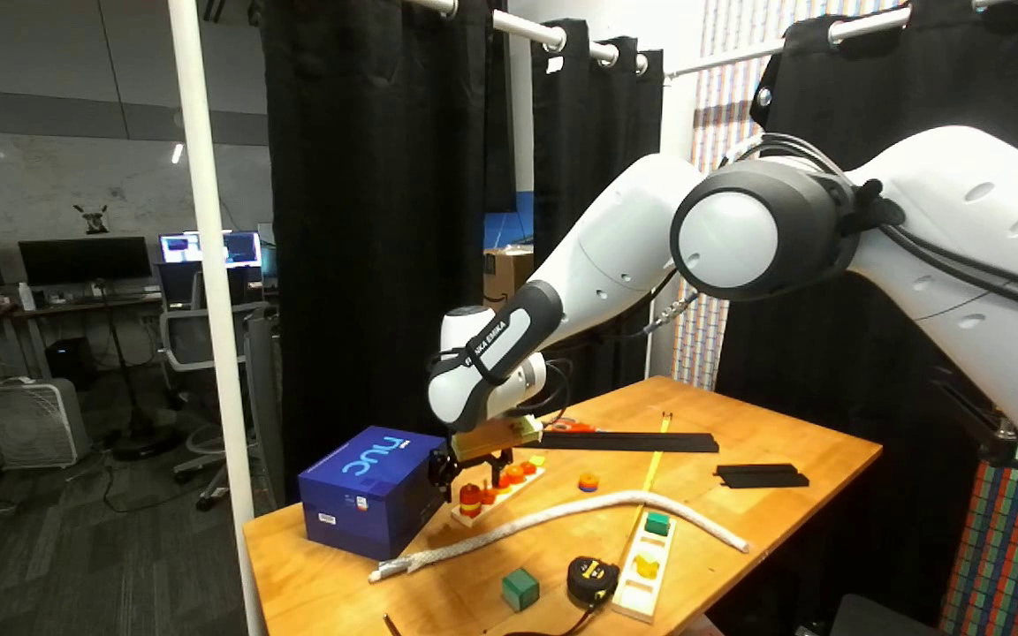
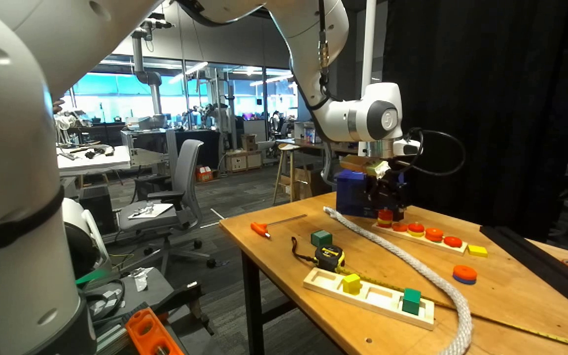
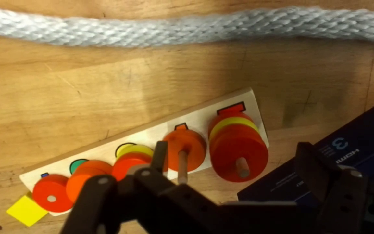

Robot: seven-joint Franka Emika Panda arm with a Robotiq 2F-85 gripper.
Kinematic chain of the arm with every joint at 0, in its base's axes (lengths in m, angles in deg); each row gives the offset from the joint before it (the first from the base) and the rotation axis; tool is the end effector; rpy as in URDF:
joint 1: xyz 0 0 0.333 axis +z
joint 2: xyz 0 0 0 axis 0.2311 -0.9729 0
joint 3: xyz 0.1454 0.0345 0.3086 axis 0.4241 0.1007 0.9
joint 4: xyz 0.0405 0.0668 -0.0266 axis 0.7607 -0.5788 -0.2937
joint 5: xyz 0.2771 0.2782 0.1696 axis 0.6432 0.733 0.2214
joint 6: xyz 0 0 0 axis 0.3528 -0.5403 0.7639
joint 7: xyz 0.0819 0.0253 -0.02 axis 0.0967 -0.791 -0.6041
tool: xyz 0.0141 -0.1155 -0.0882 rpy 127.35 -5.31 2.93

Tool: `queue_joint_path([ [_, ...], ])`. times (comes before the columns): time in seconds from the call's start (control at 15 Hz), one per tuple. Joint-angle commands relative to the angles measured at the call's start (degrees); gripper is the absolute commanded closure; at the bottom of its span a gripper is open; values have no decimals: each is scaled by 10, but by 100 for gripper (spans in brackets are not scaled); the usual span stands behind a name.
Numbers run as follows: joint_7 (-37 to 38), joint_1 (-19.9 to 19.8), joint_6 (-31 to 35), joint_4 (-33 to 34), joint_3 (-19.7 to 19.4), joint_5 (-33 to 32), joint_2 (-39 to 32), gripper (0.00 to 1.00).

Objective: Pick up the orange object from the wooden object and put it on the table

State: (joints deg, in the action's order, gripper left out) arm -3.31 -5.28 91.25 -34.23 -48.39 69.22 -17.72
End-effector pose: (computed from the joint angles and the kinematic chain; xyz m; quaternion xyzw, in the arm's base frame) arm 0.7546 0.0360 0.1543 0.9882 -0.1394 0.0589 0.0239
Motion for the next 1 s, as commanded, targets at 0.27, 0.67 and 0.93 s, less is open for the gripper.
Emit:
queue_joint_path([
  [0.27,29,-4,-15,31,1,5,-13,0],
  [0.67,36,-2,-17,36,0,3,-17,27],
  [0.93,37,-3,-20,38,1,3,-20,58],
])
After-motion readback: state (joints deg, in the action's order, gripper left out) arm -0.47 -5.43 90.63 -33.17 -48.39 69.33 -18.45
